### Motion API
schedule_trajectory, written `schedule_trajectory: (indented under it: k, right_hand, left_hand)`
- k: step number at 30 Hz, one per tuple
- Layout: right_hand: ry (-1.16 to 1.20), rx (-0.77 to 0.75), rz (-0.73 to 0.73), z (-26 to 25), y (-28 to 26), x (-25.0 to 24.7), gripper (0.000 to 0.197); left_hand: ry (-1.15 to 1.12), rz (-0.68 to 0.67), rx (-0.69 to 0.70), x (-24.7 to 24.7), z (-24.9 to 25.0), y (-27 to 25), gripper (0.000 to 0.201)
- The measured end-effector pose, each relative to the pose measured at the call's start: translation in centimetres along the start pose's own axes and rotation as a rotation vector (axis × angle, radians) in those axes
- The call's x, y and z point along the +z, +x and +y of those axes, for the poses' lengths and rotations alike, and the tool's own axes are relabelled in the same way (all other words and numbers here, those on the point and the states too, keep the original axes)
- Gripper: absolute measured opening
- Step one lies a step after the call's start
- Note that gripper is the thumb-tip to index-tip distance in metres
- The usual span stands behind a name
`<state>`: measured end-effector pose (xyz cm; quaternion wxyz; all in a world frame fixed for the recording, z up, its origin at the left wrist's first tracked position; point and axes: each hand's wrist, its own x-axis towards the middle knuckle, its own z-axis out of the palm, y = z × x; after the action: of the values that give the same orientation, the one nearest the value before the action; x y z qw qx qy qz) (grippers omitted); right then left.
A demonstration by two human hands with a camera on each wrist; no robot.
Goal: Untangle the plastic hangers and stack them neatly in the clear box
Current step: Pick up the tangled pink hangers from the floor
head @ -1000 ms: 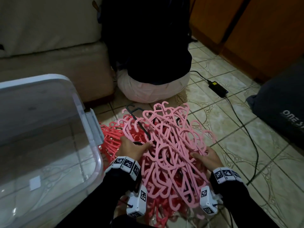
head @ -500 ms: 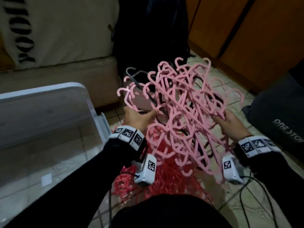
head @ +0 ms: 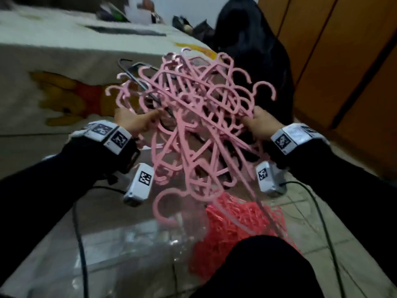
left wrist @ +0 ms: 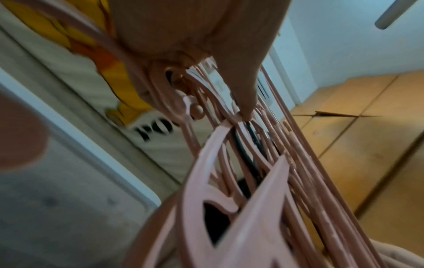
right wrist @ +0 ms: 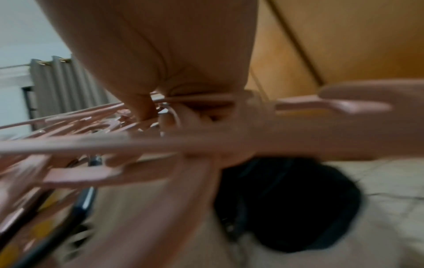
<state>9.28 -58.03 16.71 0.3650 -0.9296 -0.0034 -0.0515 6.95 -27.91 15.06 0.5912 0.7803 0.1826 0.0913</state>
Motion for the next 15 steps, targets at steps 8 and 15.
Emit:
schedule_trajectory:
  k: [8, 15]
  right_hand:
    - [0.046, -0.003, -0.163, -7.9, 2.3, 15.2, 0.033]
    - [0.032, 0.062, -0.124, -6.4, 1.7, 23.6, 0.033]
  left_hand:
    - [0.05, 0.214, -0.101, -11.4, -7.0, 2.2, 0.047]
    - [0.226, 0.268, -0.072, -13.8, -11.5, 4.6, 0.078]
